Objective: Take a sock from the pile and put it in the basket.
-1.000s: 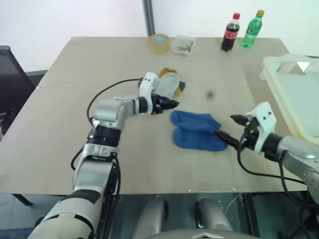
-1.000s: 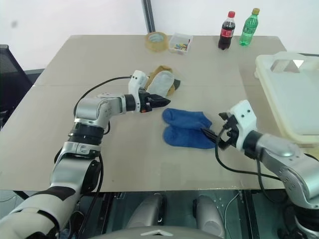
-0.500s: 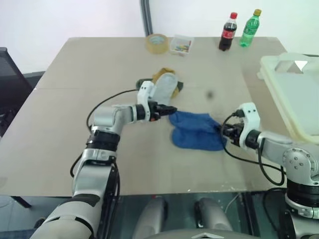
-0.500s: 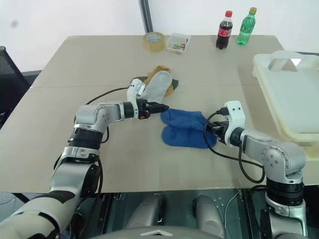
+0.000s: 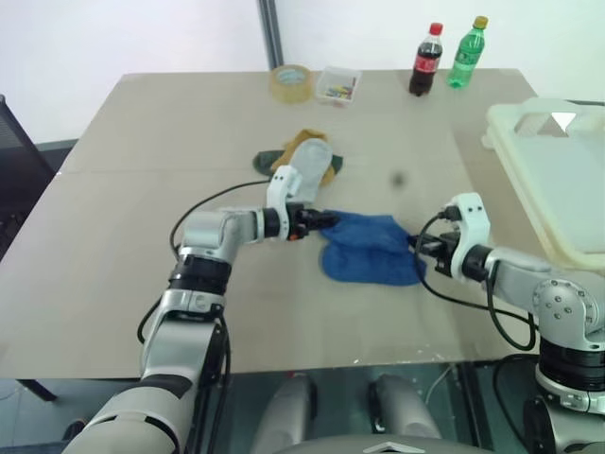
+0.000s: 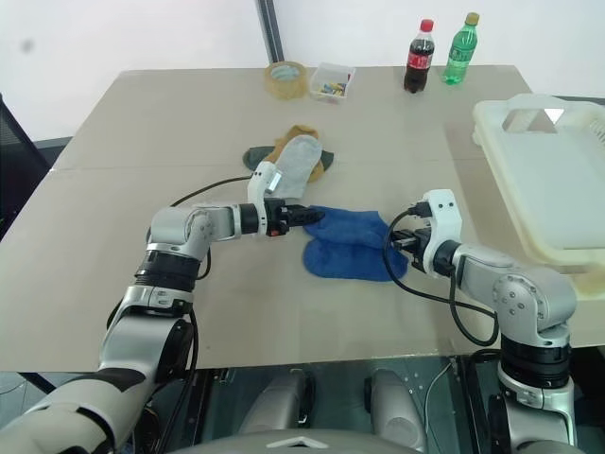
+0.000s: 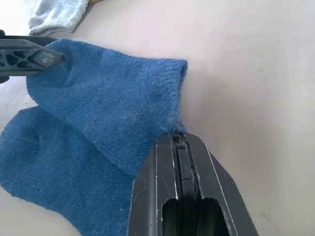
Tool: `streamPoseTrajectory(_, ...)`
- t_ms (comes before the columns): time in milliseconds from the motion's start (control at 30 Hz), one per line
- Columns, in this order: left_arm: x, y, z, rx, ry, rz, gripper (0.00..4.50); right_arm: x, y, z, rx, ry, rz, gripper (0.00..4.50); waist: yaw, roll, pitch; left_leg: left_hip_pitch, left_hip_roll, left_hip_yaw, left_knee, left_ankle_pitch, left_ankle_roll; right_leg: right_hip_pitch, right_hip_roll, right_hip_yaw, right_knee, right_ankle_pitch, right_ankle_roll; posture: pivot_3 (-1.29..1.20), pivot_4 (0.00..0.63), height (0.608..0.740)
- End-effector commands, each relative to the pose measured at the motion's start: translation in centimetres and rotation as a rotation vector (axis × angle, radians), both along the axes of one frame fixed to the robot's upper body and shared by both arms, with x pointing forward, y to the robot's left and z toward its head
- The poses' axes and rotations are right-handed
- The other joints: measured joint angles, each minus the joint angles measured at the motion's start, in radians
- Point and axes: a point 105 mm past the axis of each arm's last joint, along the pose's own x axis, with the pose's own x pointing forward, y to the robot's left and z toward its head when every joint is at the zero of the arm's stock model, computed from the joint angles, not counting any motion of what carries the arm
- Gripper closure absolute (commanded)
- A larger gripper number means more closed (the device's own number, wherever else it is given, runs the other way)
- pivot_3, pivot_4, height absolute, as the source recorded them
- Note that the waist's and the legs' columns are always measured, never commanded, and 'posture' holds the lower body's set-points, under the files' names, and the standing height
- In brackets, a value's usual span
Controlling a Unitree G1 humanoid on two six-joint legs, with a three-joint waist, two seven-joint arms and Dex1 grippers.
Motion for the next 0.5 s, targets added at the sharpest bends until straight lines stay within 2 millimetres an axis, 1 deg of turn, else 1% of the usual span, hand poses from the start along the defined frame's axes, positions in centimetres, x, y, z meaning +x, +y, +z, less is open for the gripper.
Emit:
streamPoseTrajectory(33, -0.14, -0.29, 0.44, -0.001, -0.022, -0.022, 2.65, 0.03, 0.02, 0.99, -0.004, -0.046, 0.005, 4.5, 0.0, 0.0, 0.0, 0.0, 0.0, 0.0, 0.0, 0.0, 0.0, 0.0, 0.0, 0.0, 0.0, 0.0, 0.0, 0.0, 0.15, 0.74)
streamPoseTrajectory(67, -0.11, -0.19, 0.43, -0.001, -0.021, -0.018, 2.92, 0.0, 0.02, 1.02, -0.007, -0.048, 0.005, 4.5, 0.0, 0.0, 0.0, 0.0, 0.0, 0.0, 0.0, 0.0, 0.0, 0.0, 0.0, 0.0, 0.0, 0.0, 0.0, 0.0, 0.15, 0.74)
streamPoseTrajectory(100, -0.08, -0.11, 0.42, 0.0, -0.02, -0.014, 3.44, -0.02, 0.03, 1.03, -0.008, -0.049, 0.006, 4.5, 0.0, 0.0, 0.0, 0.0, 0.0, 0.0, 0.0, 0.0, 0.0, 0.0, 0.0, 0.0, 0.0, 0.0, 0.0, 0.0, 0.15, 0.74)
streamPoseTrajectory(167, -0.1, 0.01, 0.37, 0.001, -0.018, -0.012, 4.33, -0.05, 0.06, 1.01, -0.009, -0.05, 0.007, 4.5, 0.0, 0.0, 0.0, 0.0, 0.0, 0.0, 0.0, 0.0, 0.0, 0.0, 0.0, 0.0, 0.0, 0.0, 0.0, 0.0, 0.15, 0.74)
streamPoseTrajectory(200, -0.12, 0.08, 0.28, 0.003, -0.016, -0.01, 4.47, -0.05, 0.08, 0.98, -0.009, -0.05, 0.006, 4.5, 0.0, 0.0, 0.0, 0.0, 0.0, 0.0, 0.0, 0.0, 0.0, 0.0, 0.0, 0.0, 0.0, 0.0, 0.0, 0.0, 0.15, 0.74)
streamPoseTrajectory(400, -0.43, 0.33, 0.09, 0.01, -0.015, -0.017, 4.47, 0.01, 0.26, 1.06, -0.01, -0.057, 0.015, 4.5, 0.0, 0.0, 0.0, 0.0, 0.0, 0.0, 0.0, 0.0, 0.0, 0.0, 0.0, 0.0, 0.0, 0.0, 0.0, 0.0, 0.15, 0.74)
streamPoseTrajectory(500, -0.65, 0.34, 0.98, -0.031, -0.026, -0.022, 4.47, -0.05, 0.29, 1.4, -0.006, -0.069, 0.024, 4.5, 0.0, 0.0, 0.0, 0.0, 0.0, 0.0, 0.0, 0.0, 0.0, 0.0, 0.0, 0.0, 0.0, 0.0, 0.0, 0.0, 0.15, 0.74)
